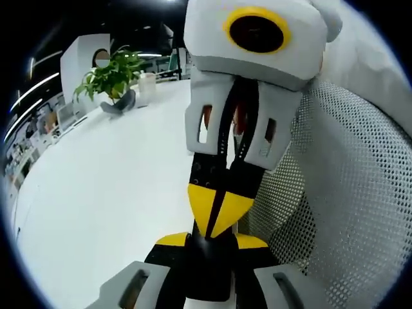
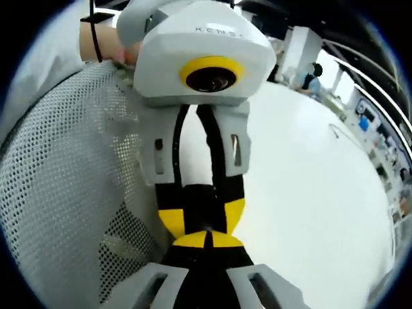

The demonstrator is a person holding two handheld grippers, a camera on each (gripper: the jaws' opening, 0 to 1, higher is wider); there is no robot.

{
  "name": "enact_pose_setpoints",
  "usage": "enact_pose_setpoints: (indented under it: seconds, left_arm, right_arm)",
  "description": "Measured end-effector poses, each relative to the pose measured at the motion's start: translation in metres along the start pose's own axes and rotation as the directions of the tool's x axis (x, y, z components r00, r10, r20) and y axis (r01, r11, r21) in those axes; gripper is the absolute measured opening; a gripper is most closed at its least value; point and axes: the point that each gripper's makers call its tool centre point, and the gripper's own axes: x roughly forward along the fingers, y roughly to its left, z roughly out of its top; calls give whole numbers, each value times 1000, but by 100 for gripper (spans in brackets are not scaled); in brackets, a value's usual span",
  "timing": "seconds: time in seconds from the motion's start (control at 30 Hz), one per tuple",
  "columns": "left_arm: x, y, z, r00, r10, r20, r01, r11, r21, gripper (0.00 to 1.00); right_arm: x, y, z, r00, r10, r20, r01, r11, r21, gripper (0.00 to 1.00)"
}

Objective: Press the specified remote control buttons in sequence, fully releasing each button before pressing the next.

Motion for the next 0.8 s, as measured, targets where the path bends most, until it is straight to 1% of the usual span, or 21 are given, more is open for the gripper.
enact_pose_setpoints:
  seconds: [0.07,0.13,0.17,0.23,0.4,0.5,0.63,0.73,0.8]
  left_arm:
    - [1,0,0,1000,3,-10,-3,1000,-3,25]
    - [1,0,1,1000,1,-26,-1,1000,9,25]
    - [1,0,1,1000,6,-31,-6,1000,-3,25]
    - [1,0,0,999,7,-34,-7,1000,1,25]
    - [1,0,0,999,7,-31,-7,1000,-4,25]
    - [0,0,0,1000,5,-31,-5,1000,-5,25]
    - [1,0,0,1000,3,-30,-3,1000,-1,25]
    - [3,0,2,1000,-3,-20,3,1000,2,25]
    - [2,0,2,1000,-3,-20,3,1000,7,25]
  right_arm:
    - [1,-2,2,1000,14,-7,-14,1000,-5,0]
    - [1,-1,1,1000,28,9,-28,1000,-12,0]
    - [1,-1,2,999,32,23,-32,999,1,0]
    - [1,-2,2,999,36,36,-37,999,38,0]
    - [2,0,4,998,47,32,-47,999,-12,0]
    - [2,0,3,998,58,38,-57,998,-21,0]
    - [3,-1,5,996,66,61,-67,998,12,0]
    - [7,2,12,995,67,72,-70,997,32,0]
    - [9,5,15,995,68,75,-70,997,23,0]
